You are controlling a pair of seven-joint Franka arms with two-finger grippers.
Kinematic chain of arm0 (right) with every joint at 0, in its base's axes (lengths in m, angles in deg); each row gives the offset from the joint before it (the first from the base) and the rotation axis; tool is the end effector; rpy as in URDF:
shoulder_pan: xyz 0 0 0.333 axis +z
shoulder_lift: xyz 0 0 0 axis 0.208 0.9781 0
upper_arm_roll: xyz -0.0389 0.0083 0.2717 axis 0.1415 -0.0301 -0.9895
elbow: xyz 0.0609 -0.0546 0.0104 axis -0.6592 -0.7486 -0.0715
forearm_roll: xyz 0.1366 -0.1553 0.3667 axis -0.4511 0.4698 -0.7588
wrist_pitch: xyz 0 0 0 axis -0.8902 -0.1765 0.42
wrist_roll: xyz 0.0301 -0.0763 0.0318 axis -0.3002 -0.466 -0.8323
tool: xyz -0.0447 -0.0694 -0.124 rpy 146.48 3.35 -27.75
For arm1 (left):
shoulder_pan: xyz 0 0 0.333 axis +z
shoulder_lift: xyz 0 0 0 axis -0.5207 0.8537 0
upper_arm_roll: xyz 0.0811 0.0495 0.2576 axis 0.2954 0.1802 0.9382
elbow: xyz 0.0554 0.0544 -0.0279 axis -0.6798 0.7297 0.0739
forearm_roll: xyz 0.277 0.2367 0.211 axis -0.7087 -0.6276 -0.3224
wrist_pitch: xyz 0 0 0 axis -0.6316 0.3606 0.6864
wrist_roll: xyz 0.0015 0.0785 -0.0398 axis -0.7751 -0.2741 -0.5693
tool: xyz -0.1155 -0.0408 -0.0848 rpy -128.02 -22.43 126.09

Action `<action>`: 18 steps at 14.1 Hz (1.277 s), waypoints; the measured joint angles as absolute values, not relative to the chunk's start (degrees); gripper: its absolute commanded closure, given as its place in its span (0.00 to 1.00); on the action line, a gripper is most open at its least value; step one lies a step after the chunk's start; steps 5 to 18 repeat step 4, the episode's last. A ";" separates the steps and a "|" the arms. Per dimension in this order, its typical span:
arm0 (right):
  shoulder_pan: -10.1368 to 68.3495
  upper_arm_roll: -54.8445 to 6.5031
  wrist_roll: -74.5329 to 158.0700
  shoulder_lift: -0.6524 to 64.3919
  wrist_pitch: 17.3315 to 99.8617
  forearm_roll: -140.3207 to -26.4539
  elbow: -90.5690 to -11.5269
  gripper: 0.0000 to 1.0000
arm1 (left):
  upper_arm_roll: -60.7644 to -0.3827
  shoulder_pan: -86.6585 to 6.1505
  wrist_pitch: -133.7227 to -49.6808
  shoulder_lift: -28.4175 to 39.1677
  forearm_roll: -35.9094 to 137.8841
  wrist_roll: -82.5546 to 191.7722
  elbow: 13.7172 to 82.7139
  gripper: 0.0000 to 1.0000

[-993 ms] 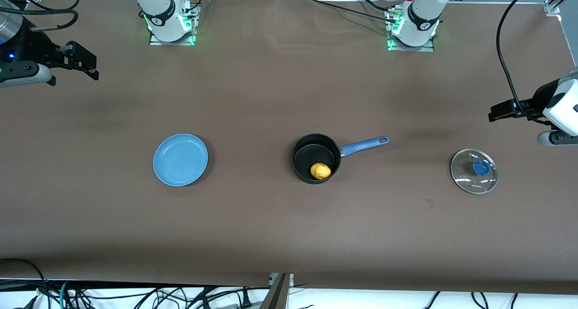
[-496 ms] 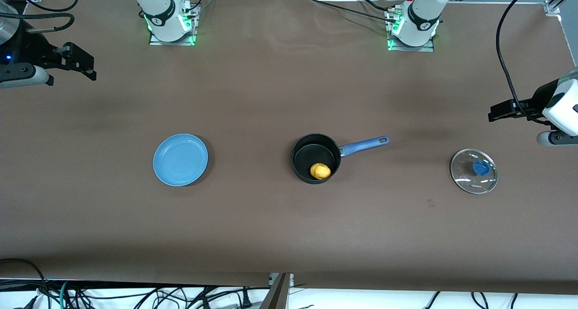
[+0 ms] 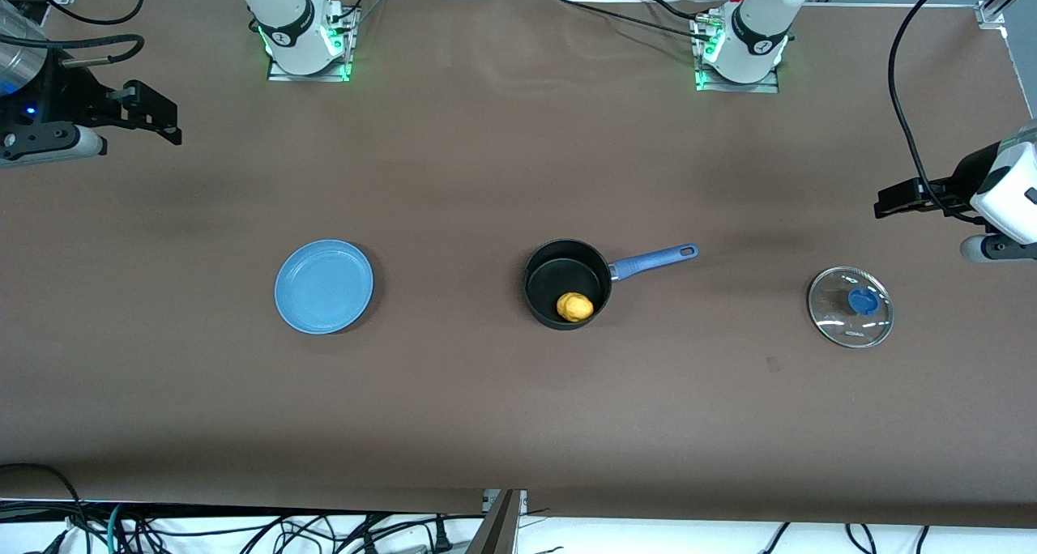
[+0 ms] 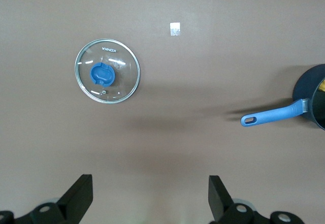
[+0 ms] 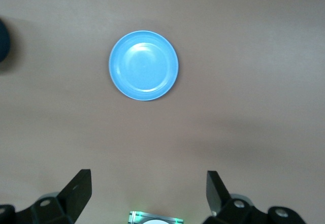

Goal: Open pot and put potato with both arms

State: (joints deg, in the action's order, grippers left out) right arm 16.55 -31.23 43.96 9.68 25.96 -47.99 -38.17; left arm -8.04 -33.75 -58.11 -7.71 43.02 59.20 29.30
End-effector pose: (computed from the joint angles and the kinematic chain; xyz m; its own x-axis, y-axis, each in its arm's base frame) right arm 0.5695 0.0656 0.5525 0.9842 0.1594 -0.0773 0.1574 -0.9870 -0.0313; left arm 0.6180 0.0145 0.4813 0.9832 0.0644 -0.1705 0.0647 -0.9979 -0.0039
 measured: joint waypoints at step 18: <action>16.53 -31.19 43.91 9.76 25.96 -48.82 -38.17 0.00 | -8.04 -33.75 -58.11 -7.69 43.02 59.20 29.30 0.00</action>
